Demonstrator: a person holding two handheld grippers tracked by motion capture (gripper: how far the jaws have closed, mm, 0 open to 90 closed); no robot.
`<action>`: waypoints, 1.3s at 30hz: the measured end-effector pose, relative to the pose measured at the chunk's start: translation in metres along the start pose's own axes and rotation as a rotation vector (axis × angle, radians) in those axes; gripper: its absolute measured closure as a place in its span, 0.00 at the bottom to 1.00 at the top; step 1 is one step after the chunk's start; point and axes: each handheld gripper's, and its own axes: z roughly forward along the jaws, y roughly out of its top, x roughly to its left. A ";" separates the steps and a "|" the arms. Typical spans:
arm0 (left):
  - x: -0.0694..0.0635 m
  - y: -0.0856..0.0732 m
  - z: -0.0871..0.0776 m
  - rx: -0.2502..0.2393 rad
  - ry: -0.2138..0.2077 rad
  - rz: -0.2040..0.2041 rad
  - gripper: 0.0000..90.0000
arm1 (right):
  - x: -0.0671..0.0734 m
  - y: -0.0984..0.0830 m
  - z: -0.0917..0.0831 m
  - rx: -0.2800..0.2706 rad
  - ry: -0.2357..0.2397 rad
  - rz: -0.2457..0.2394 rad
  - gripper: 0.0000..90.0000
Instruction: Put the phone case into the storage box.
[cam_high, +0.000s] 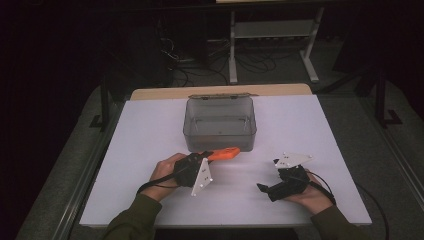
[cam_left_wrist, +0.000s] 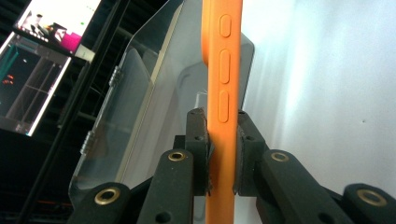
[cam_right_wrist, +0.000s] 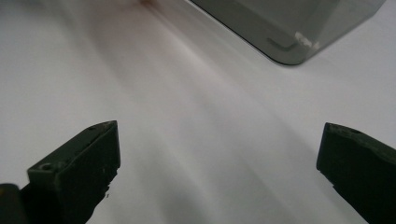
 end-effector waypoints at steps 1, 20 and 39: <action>0.001 0.000 0.000 -0.002 -0.005 -0.008 0.88 | 0.000 0.000 0.000 -0.001 -0.001 -0.001 0.00; 0.018 -0.008 -0.001 -0.029 -0.080 -0.230 0.88 | 0.001 -0.001 0.001 -0.003 -0.012 0.001 0.00; 0.032 -0.021 0.000 -0.060 -0.176 -0.490 0.88 | 0.002 -0.001 0.001 0.002 -0.011 -0.004 0.00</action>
